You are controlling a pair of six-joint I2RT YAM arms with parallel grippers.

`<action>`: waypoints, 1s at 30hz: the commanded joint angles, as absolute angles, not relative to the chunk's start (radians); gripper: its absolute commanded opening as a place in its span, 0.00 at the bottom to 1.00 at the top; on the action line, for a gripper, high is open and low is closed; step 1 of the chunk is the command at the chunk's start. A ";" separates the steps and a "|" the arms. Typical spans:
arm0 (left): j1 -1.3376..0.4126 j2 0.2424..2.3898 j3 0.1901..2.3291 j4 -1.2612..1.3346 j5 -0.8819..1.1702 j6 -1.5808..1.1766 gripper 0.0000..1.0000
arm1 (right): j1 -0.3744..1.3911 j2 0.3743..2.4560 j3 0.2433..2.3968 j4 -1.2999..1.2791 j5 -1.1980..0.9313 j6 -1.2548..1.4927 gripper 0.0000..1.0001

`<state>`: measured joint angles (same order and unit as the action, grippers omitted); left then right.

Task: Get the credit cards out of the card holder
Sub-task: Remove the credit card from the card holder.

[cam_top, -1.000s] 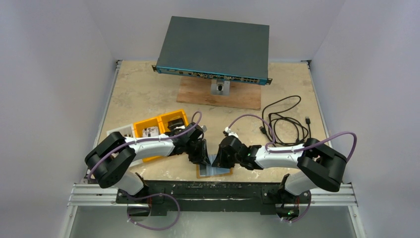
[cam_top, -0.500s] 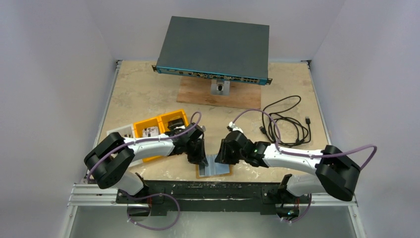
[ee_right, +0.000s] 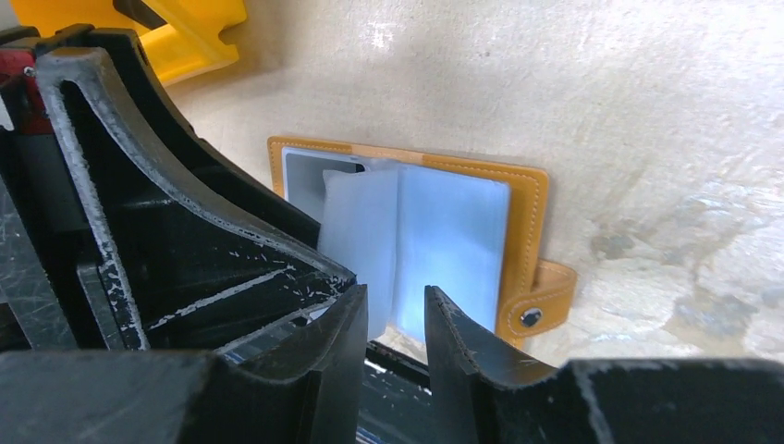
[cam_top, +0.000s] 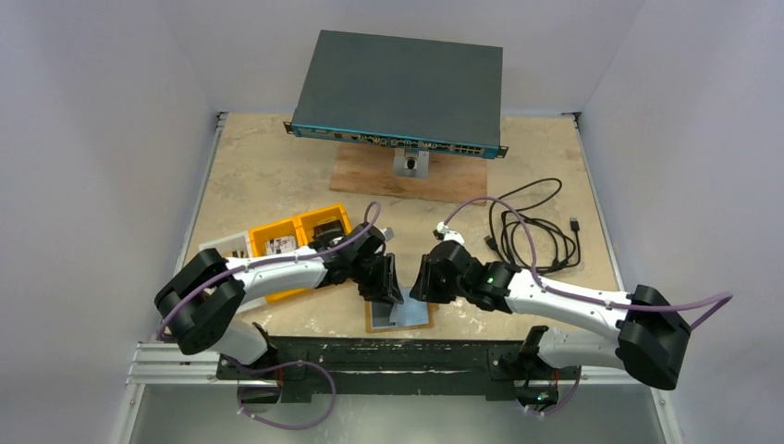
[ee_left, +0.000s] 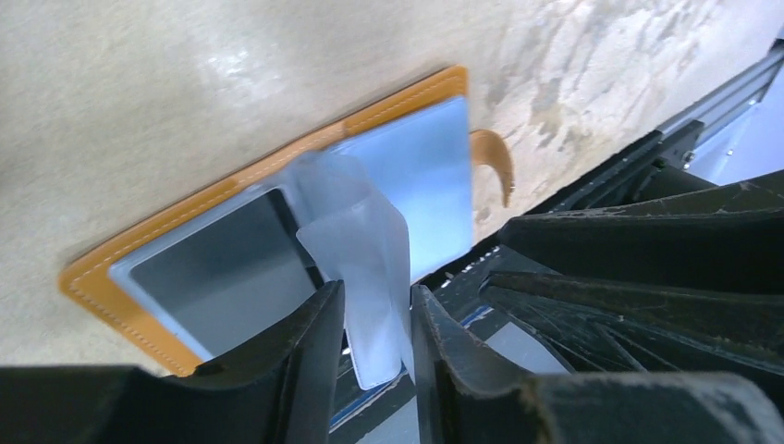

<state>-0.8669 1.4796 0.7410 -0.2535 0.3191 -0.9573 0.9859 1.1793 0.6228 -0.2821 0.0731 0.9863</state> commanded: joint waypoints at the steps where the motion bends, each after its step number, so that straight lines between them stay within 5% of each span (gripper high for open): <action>1: -0.881 1.502 0.800 -0.191 0.367 -0.953 0.35 | 0.978 1.107 0.639 -0.356 0.147 0.982 0.30; 18: -0.911 1.669 0.914 -0.089 0.449 -0.979 0.66 | 0.972 0.976 0.619 -0.469 0.211 1.023 0.32; 30: -0.913 1.585 0.919 -0.115 0.435 -0.967 0.68 | 0.972 0.942 0.640 -0.498 0.234 1.035 0.31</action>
